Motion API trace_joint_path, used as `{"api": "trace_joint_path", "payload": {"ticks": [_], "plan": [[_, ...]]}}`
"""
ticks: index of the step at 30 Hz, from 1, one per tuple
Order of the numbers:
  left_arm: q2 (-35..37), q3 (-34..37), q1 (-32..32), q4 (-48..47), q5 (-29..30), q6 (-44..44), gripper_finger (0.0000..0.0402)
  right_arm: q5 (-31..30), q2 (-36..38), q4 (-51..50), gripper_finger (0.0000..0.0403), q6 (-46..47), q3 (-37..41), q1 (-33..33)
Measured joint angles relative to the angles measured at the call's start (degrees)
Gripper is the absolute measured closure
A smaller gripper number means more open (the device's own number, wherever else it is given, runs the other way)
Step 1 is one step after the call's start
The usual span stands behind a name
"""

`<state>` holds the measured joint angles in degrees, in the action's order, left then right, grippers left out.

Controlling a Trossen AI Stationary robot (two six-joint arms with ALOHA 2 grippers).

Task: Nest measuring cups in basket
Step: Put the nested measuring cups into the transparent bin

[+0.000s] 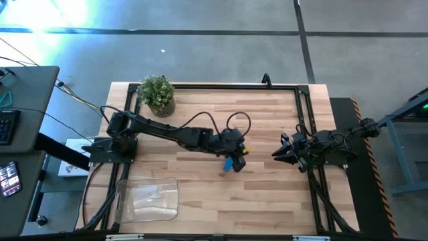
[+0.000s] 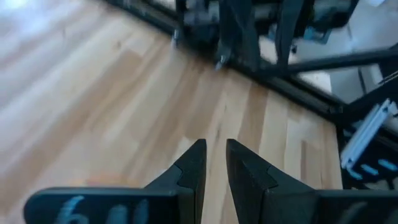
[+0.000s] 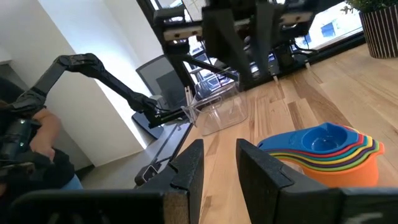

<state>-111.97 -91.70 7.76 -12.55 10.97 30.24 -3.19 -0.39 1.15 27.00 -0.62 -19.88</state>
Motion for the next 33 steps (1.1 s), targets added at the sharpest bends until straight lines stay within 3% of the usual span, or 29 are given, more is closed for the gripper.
{"api": "trace_joint_path", "payload": {"ticks": [4, 11, 19, 33], "plan": [[-1.8, -0.07, -1.87, 2.4, -0.64, -1.49, 0.0348, -0.02, 0.01, 0.0, 0.0316, 0.0, 0.0, 0.0], [-4.93, 0.02, -3.44, -2.1, -7.52, 2.36, 0.0348, -0.02, 0.01, 0.0, 0.0316, 0.0, 0.0, 0.0], [-4.84, 0.0, -4.25, -10.69, -7.53, 2.56, 0.0348, 0.0, 0.01, 0.0, 0.0316, 0.0, 0.0, -0.02], [-5.5, 0.0, -7.1, -16.62, -10.5, 0.13, 0.0348, -0.02, 0.01, 0.0, 0.0316, 0.0, 0.0, -0.02]]}}
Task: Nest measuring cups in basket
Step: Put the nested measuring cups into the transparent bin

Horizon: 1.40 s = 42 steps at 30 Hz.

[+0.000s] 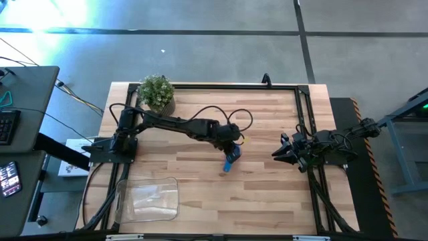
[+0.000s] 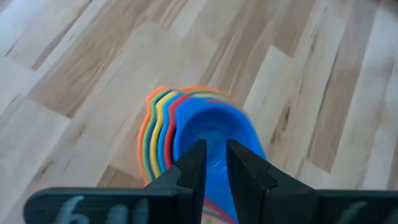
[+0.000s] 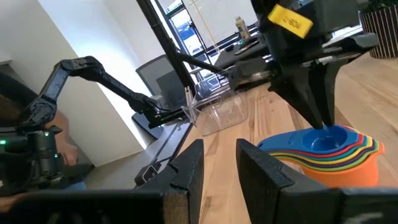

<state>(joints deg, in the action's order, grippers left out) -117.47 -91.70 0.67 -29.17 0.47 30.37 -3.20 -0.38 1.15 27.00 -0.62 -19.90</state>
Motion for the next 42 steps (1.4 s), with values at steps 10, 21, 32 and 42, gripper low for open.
{"api": "trace_joint_path", "payload": {"ticks": [10, 21, 32, 42], "plan": [[-2.03, -0.05, 0.01, -0.21, -0.66, 0.9, 0.0348, 0.0, 0.0, 0.01, 0.0316, -0.01, 0.0, 0.01], [-2.8, 0.0, -0.02, -0.52, -0.98, 1.07, 0.0348, 0.0, -0.02, 0.0, 0.0316, 0.0, 0.0, 0.0], [-2.67, -0.16, -0.28, -5.04, -1.75, 2.44, 0.0348, 0.0, -0.02, 0.0, 0.0316, -0.01, 0.0, 0.02], [-2.43, -0.33, -0.26, -11.84, -4.82, 3.42, 0.0348, 0.01, -0.02, 0.0, 0.0316, 0.0, 0.0, 0.02]]}}
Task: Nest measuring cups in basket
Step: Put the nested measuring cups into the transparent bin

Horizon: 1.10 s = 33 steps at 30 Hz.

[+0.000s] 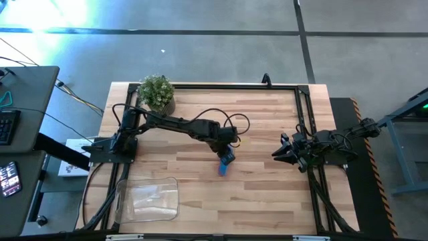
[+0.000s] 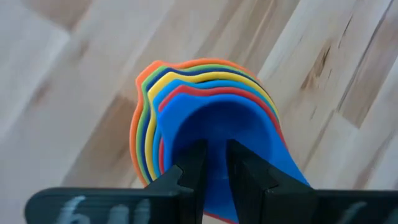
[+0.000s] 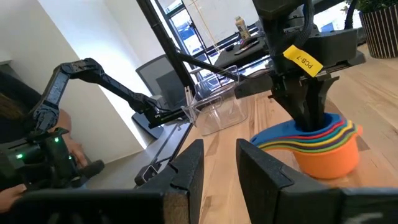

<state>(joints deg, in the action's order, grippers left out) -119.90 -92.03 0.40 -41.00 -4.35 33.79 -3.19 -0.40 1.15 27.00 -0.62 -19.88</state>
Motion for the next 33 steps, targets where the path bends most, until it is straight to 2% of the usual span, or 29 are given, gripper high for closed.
{"api": "trace_joint_path", "payload": {"ticks": [5, 24, 33], "plan": [[0.04, 0.02, 0.35, -4.93, -1.67, 2.85, 0.0348, 0.0, 0.0, 0.0, 0.0316, 0.0, 0.0, -0.02], [0.91, 0.31, 6.34, -22.26, -0.5, 14.66, 0.0348, 0.01, 0.0, 0.0, 0.0316, 0.0, 0.0, -0.01], [4.57, 0.76, 7.31, -23.86, 4.08, 18.72, 0.0348, 0.0, -0.01, 0.02, 0.0316, 0.0, 0.0, -0.02]]}}
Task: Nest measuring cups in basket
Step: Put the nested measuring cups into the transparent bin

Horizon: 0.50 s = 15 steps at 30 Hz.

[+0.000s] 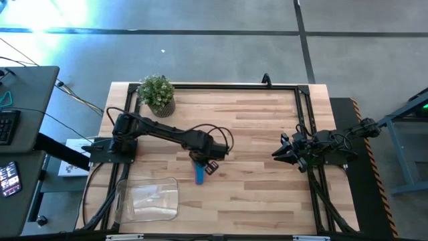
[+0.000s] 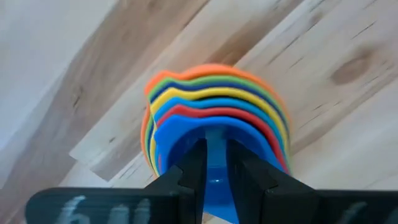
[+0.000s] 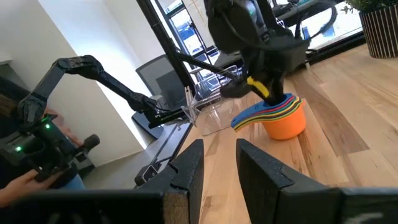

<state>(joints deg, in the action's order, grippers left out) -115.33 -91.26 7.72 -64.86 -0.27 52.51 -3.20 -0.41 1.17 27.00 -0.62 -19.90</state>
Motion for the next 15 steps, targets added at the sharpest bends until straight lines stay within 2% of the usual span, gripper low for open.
{"api": "trace_joint_path", "payload": {"ticks": [10, 15], "plan": [[3.85, -0.17, 1.79, 0.23, -0.44, 5.91, 0.0348, 0.02, 0.05, 0.0, 0.0316, 0.0, 0.0, 0.02], [5.67, -0.28, 5.22, 4.61, -0.53, 6.93, 0.0348, 0.02, 0.05, -0.02, 0.0316, 0.0, 0.0, 0.01]]}}
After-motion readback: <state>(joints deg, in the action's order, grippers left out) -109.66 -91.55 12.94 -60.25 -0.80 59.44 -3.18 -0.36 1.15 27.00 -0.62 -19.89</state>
